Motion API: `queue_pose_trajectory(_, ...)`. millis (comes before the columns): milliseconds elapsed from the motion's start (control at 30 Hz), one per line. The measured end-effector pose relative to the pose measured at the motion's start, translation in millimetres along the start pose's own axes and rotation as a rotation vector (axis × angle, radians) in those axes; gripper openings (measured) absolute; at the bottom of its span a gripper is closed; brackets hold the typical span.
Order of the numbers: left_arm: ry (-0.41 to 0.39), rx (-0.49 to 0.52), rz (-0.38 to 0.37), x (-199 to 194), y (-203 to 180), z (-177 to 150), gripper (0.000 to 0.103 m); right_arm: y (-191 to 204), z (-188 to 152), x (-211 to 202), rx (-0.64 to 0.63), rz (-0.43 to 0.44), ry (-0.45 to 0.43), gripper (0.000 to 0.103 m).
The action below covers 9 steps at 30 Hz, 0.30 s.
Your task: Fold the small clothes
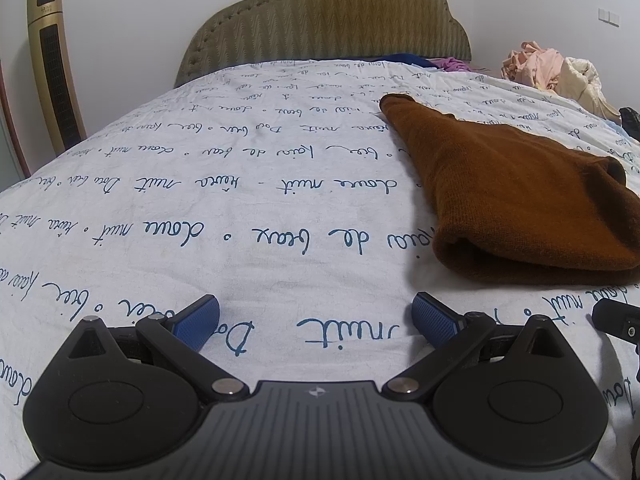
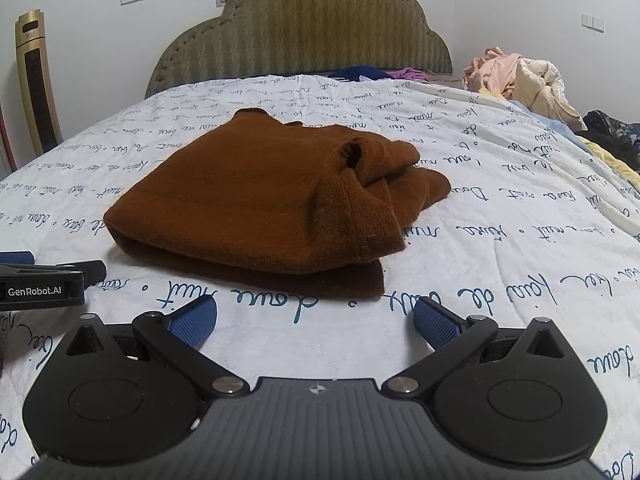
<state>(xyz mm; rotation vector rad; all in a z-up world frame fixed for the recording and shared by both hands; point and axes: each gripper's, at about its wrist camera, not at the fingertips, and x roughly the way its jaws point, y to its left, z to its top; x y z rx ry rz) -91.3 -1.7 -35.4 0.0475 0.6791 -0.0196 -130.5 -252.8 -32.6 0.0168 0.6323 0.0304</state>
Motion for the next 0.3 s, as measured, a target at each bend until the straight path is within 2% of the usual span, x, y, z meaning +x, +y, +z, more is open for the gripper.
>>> queue_pose_trajectory(300,-0.008,0.021,0.006,-5.2,-0.7,0.8,0.103,-1.2,1.1,-3.8,0.003,0.019,0.007,0.103)
